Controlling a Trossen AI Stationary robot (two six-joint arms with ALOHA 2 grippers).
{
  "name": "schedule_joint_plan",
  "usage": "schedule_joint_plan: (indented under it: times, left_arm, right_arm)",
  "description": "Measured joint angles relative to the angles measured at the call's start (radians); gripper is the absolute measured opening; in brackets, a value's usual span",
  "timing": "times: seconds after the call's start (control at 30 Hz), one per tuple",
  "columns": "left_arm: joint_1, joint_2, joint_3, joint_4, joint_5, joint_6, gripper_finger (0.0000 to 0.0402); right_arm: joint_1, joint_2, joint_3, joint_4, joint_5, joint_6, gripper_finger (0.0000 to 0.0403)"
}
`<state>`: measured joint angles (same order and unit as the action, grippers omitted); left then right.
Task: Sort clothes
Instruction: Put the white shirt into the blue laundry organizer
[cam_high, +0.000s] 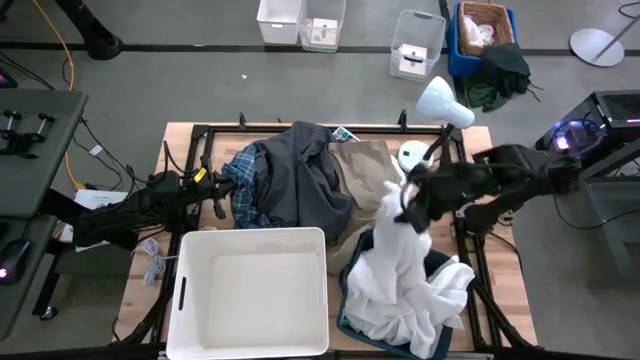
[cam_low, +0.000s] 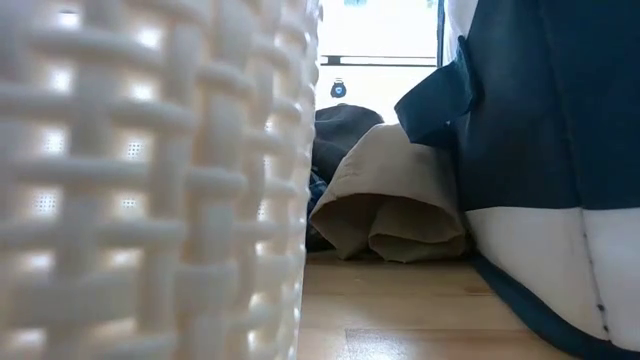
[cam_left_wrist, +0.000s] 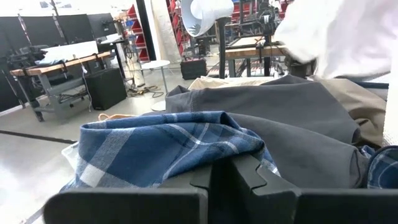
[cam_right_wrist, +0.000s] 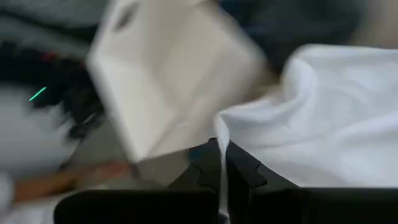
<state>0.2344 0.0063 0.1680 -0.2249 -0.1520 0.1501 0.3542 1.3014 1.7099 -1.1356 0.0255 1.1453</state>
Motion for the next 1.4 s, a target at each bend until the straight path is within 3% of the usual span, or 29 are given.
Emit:
schedule_joint_plan:
  times: [0.27, 0.4, 0.53, 0.67, 0.83, 0.9, 1.1, 1.2, 1.4]
  left_arm:
    - [0.0, 0.0, 0.0, -0.004, 0.0, 0.0, 0.0014]
    - [0.0, 0.0, 0.0, -0.004, 0.0, 0.0, 0.0014]
    - [0.0, 0.0, 0.0, -0.004, 0.0, 0.0, 0.0014]
    - [0.0, 0.0, 0.0, -0.004, 0.0, 0.0, 0.0014]
    - [0.0, 0.0, 0.0, -0.004, 0.0, 0.0, 0.0014]
    - [0.0, 0.0, 0.0, -0.004, 0.0, 0.0, 0.0014]
    - [0.0, 0.0, 0.0, -0.006, 0.0, 0.0, 0.0014]
    - [0.0, 0.0, 0.0, -0.011, 0.0, 0.0, 0.0014]
    - [0.0, 0.0, 0.0, -0.013, 0.0, 0.0, 0.0014]
  right_arm:
    - [0.321, 0.244, -0.06, 0.345, -0.126, -0.015, 0.0]
    - [0.415, 0.39, -0.152, 0.357, -0.294, 0.072, 0.0]
    - [0.476, 0.449, -0.267, 0.359, -0.403, 0.149, 0.0]
    - [0.48, 0.398, -0.34, 0.358, -0.391, 0.244, 0.0]
    - [0.436, 0.276, -0.376, 0.289, -0.217, 0.27, 0.0]
    - [0.408, 0.271, -0.428, 0.259, -0.211, 0.269, 0.0]
    - [0.346, 0.303, -0.661, 0.451, -0.385, 0.272, 0.0003]
    - [0.33, 0.314, -0.735, 0.577, -0.402, 0.27, 0.0027]
    - [0.317, 0.322, -0.841, 0.498, -0.482, 0.121, 0.0072]
